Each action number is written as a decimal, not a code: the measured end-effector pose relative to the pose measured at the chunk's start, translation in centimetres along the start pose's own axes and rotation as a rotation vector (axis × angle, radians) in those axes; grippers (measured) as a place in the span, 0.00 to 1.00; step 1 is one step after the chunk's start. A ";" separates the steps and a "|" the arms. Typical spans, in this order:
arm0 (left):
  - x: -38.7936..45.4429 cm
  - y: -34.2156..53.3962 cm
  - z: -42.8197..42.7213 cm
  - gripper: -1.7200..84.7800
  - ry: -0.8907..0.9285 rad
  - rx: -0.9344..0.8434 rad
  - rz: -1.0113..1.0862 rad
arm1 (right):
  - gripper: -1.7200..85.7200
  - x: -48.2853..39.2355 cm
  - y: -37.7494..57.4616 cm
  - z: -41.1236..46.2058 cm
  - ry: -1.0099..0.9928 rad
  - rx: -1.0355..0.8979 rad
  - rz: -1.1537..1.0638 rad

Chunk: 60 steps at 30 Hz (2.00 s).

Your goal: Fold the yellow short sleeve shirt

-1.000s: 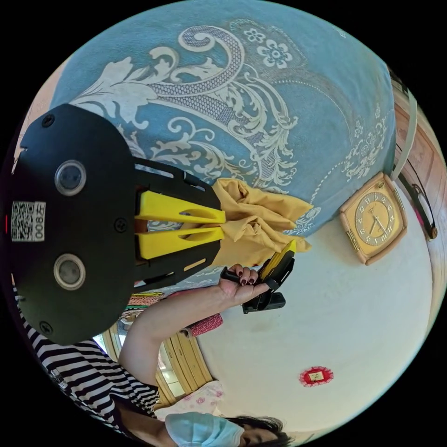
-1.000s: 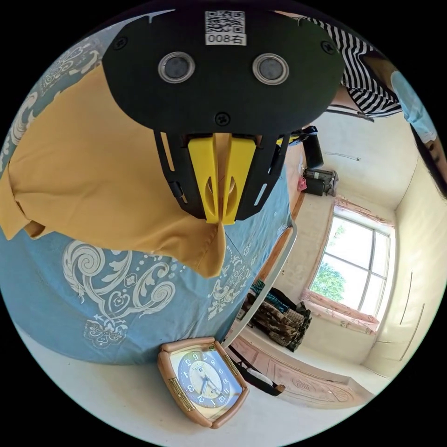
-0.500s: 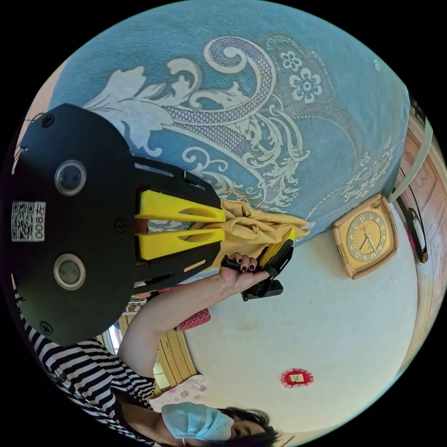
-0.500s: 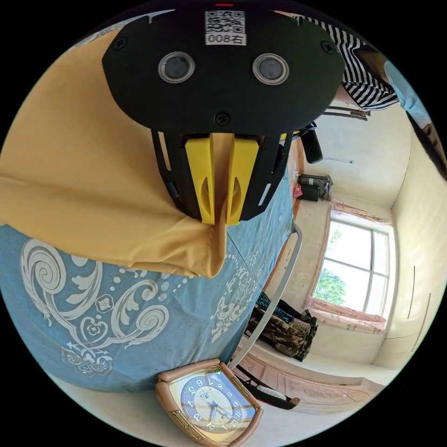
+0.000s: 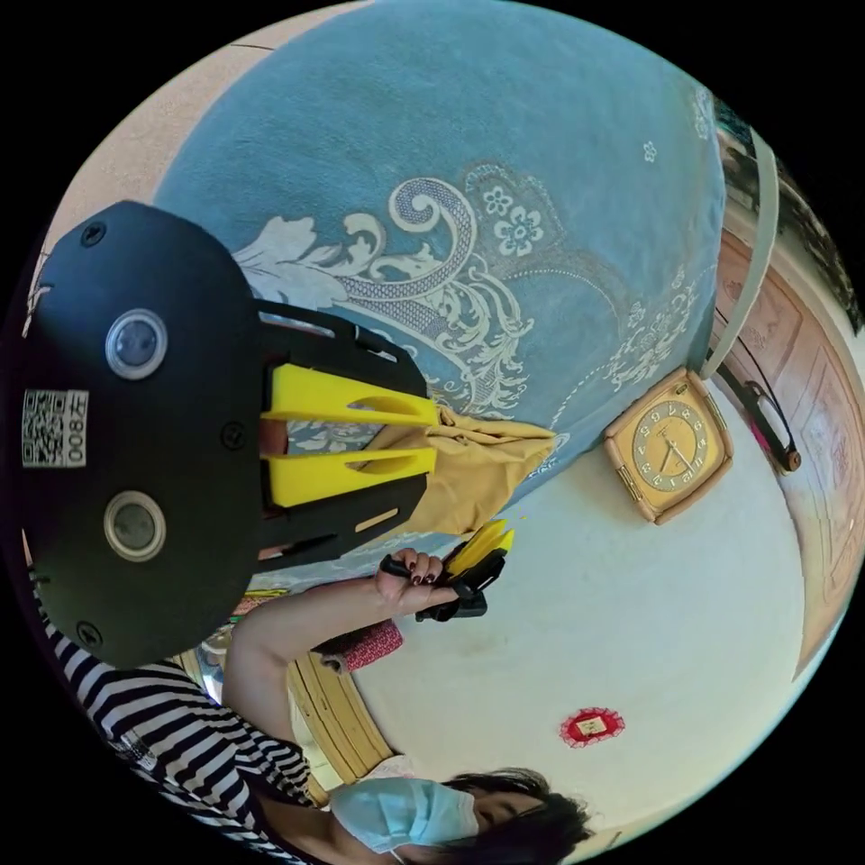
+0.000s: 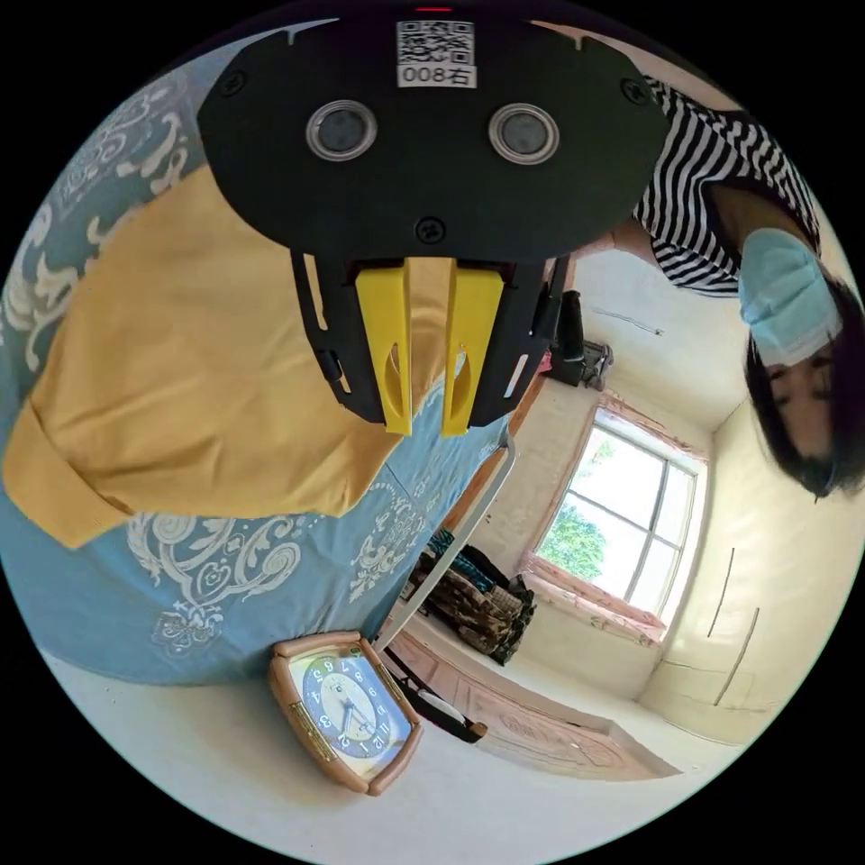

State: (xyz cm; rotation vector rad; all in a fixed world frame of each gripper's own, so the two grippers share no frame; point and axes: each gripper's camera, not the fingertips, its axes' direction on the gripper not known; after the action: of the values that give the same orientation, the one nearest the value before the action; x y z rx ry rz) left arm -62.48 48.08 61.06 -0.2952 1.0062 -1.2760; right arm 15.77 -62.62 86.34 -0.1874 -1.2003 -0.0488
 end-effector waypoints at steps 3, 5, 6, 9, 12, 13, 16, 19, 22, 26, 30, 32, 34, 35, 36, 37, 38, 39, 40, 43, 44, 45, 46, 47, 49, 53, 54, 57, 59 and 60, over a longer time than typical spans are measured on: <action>2.6 0.2 -0.3 0.04 -0.027 0.006 0.149 | 0.07 -1.1 6.2 -3.2 0.010 0.068 0.033; 4.5 0.3 0.5 0.03 -0.031 -0.025 0.246 | 0.05 -1.7 9.7 -3.5 0.023 0.063 0.061; 5.5 0.2 1.5 0.03 -0.024 -0.064 0.298 | 0.04 -1.8 11.7 -2.9 0.048 0.030 0.082; 6.5 -0.1 4.6 0.03 -0.168 -0.158 0.328 | 0.03 -0.9 14.6 -0.6 0.112 -0.076 0.152; 5.6 -0.5 7.1 0.02 -0.280 -0.267 0.253 | 0.03 0.2 15.8 1.1 0.169 -0.137 0.187; 5.5 -0.6 7.2 0.02 -0.268 -0.275 0.241 | 0.03 0.2 16.0 1.1 0.147 -0.125 0.194; 5.3 -0.2 7.5 0.02 -0.231 -0.275 0.217 | 0.04 -1.7 17.3 0.6 0.172 -0.075 0.177; 5.4 0.5 7.9 0.02 -0.210 -0.277 0.202 | 0.08 -5.5 20.3 -0.4 0.305 0.001 0.136; 5.5 1.3 8.3 0.02 -0.199 -0.278 0.195 | 0.11 -9.2 23.9 0.5 0.490 0.003 0.122; 6.4 2.8 9.1 0.02 -0.229 -0.280 0.212 | 0.12 -12.0 26.5 3.3 0.590 0.002 0.123; 6.8 4.3 9.9 0.02 -0.231 -0.282 0.213 | 0.10 -13.4 26.7 5.2 0.625 0.021 0.097; 6.9 5.1 10.1 0.02 -0.220 -0.282 0.207 | 0.08 -13.5 26.7 6.1 0.691 -0.023 0.102; 7.0 5.8 10.4 0.02 -0.212 -0.283 0.203 | 0.05 -14.2 27.3 6.0 0.724 -0.005 0.085; 7.1 6.3 10.6 0.02 -0.208 -0.282 0.201 | 0.05 -14.9 27.9 5.8 0.739 0.003 0.071; 7.1 6.9 10.8 0.02 -0.205 -0.282 0.200 | 0.04 -15.4 28.5 5.8 0.762 -0.013 0.060; 7.2 7.2 10.9 0.02 -0.203 -0.283 0.199 | 0.04 -15.7 28.9 5.8 0.770 -0.019 0.052; 7.3 7.8 11.1 0.02 -0.201 -0.283 0.198 | 0.04 -16.2 29.6 6.0 0.782 -0.029 0.032; 7.4 8.4 11.4 0.02 -0.199 -0.283 0.197 | 0.03 -16.5 30.3 6.4 0.799 -0.050 0.018; 7.5 8.7 11.5 0.02 -0.198 -0.283 0.196 | 0.03 -16.5 30.6 6.6 0.810 -0.061 0.014; 7.8 10.2 11.9 0.03 -0.191 -0.283 0.188 | 0.03 -16.6 31.6 7.1 0.836 -0.079 0.010; 8.0 10.9 12.0 0.03 -0.190 -0.279 0.183 | 0.03 -16.8 31.8 7.0 0.836 -0.081 0.009; 8.5 11.8 11.9 0.03 -0.192 -0.265 0.195 | 0.03 -17.0 32.2 6.6 0.837 -0.079 0.006; 8.9 12.2 11.8 0.04 -0.194 -0.256 0.216 | 0.03 -17.1 32.3 6.5 0.838 -0.079 0.007; 10.2 13.3 11.5 0.04 -0.196 -0.241 0.287 | 0.03 -17.2 32.6 6.0 0.842 -0.080 0.008; 12.5 15.4 11.5 0.06 -0.142 -0.243 0.396 | 0.03 -17.3 33.1 5.3 0.840 -0.078 0.013; 19.0 21.9 14.1 0.11 -0.045 -0.373 0.756 | 0.03 -17.0 34.0 4.1 0.818 -0.089 0.029; 20.7 24.0 15.0 0.12 -0.073 -0.410 0.888 | 0.03 -16.9 34.2 3.6 0.810 -0.089 0.033; 23.7 29.1 17.3 0.14 -0.178 -0.461 1.170 | 0.03 -16.6 34.8 2.0 0.779 -0.082 0.050; 24.8 31.7 18.3 0.14 -0.212 -0.479 1.306 | 0.03 -16.1 35.2 0.8 0.745 -0.078 0.071; 25.2 33.2 18.8 0.14 -0.252 -0.473 1.377 | 0.03 -15.8 35.5 0.1 0.722 -0.076 0.085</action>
State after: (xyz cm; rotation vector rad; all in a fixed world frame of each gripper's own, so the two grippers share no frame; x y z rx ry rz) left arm -27.73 30.14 37.37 -0.0574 0.9550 0.2440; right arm 14.82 -28.71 67.48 -0.2594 -0.4703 -0.0803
